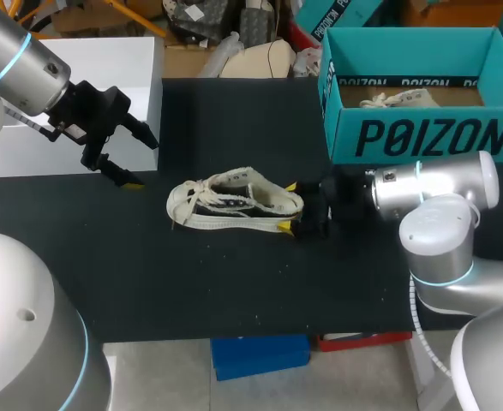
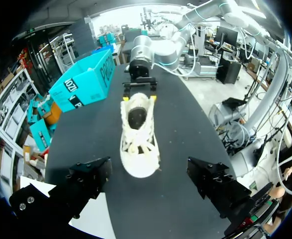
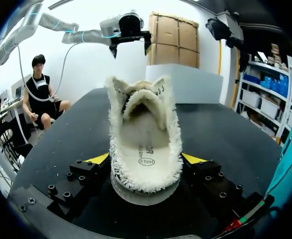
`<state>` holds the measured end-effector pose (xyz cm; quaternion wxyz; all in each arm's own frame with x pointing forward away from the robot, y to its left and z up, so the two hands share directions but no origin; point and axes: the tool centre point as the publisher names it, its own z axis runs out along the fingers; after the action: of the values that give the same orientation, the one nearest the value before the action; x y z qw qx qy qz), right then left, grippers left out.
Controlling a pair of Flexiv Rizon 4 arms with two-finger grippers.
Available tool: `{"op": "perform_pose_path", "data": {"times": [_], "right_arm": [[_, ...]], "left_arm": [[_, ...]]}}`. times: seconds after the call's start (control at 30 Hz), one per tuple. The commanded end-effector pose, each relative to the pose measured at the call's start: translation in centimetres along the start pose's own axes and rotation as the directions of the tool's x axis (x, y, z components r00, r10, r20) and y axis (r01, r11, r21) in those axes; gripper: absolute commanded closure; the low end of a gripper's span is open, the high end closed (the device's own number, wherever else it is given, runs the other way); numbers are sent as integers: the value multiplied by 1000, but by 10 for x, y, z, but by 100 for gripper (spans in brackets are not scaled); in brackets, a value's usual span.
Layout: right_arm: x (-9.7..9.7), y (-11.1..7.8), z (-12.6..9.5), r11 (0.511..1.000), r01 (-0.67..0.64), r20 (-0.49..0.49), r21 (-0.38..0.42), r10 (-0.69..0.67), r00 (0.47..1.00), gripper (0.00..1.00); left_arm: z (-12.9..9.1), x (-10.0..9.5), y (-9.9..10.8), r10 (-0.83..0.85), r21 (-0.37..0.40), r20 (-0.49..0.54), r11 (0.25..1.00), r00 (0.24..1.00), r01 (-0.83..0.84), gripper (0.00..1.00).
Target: Take the shoe out of the shoebox, open the shoe tongue, remove and reinsert the insole, then place the shoe into the shoebox
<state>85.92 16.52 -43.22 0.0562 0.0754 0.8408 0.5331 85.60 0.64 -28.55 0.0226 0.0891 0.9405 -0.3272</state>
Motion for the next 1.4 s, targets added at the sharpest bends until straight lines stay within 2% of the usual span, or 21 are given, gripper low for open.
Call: {"op": "perform_pose_path", "data": {"times": [0.03,0.2,0.27,0.37,0.4,0.53,0.7,0.73,1.33,1.37,1.4], "right_arm": [[0,0,4,1000,-1,2,3,1,1000,100],[0,0,4,1000,-1,2,3,1,1000,100],[0,0,4,1000,-1,2,3,1,1000,100],[0,0,4,1000,-1,2,3,1,1000,100],[0,0,4,1000,-1,2,3,1,1000,100],[0,0,4,1000,-1,2,3,1,1000,100],[0,0,4,1000,-1,2,3,1,1000,100],[0,0,4,1000,-1,2,3,1,1000,100],[0,0,4,1000,-1,2,3,1,1000,100],[0,0,4,1000,-1,2,3,1,1000,100],[0,0,4,1000,-1,2,3,1,1000,100]], "left_arm": [[2,0,0,1,-1,5,1000,1000,-1,0],[2,0,0,1,-1,5,1000,1000,-1,0],[4,-1,-13,-7,-65,8,998,1000,8,0],[9,1,-37,-25,-113,-4,993,1000,25,0],[12,2,-44,-25,-159,-8,987,1000,23,0],[25,2,-69,-39,-217,-23,976,999,33,0],[42,1,-89,-50,-288,-57,957,997,32,0],[44,0,-93,-38,-275,-68,961,997,18,0],[44,0,-93,-38,-275,-68,961,997,18,0],[48,-8,-94,-207,-379,-3,906,978,190,0],[54,-13,-93,-353,-480,76,807,933,344,0]]}}
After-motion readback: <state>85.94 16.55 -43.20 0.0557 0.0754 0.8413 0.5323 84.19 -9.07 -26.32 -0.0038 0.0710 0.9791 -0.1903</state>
